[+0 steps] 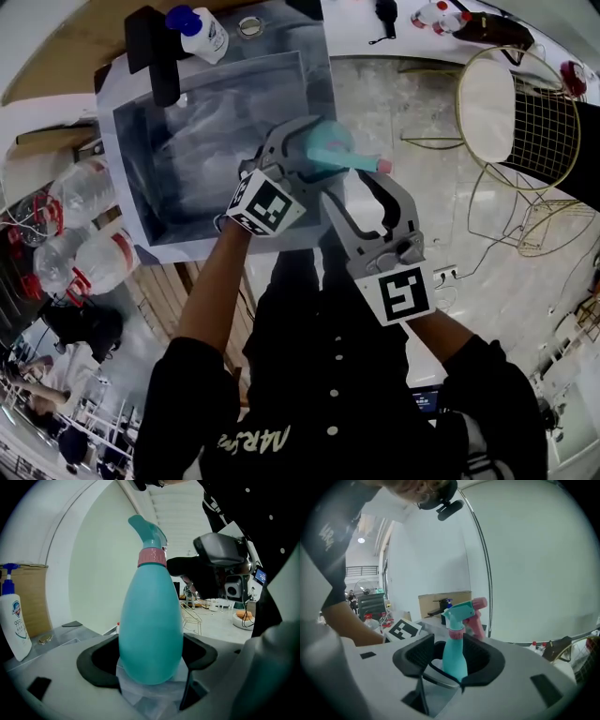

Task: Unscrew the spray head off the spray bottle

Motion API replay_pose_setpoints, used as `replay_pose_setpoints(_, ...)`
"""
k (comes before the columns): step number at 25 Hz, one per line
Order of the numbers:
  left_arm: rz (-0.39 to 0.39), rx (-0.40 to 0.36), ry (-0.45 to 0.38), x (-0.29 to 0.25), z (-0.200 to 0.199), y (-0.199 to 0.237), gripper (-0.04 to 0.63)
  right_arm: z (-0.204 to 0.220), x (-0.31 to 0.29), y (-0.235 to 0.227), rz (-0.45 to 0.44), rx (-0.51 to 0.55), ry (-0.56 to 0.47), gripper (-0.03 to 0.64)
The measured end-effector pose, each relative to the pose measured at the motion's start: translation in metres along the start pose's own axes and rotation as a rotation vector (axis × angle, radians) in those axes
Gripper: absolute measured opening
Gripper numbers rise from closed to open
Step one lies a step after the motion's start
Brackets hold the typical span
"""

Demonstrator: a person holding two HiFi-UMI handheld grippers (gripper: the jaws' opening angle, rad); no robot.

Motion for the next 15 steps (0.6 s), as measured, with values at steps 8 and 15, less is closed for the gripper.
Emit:
replay_pose_setpoints(8, -0.003, 0.002, 0.002, 0.000, -0.001, 0.000, 0.405, -0.001, -0.013, 0.001, 0.069, 0.023, 0.018, 0.215)
replay_pose_setpoints(15, -0.009, 0.004, 0.011, 0.000, 0.000, 0.000, 0.405, 0.000, -0.021, 0.000, 0.040, 0.110, 0.043, 0.242)
Point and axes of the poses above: the fingertips, and each gripper's own axes: x backward along the fingers, y to its left, z out of its underside, the point moved 2 cm from there along x, backward along the fingers, and after that the axes turned 5 degrees about x, right-handed, at the moved point
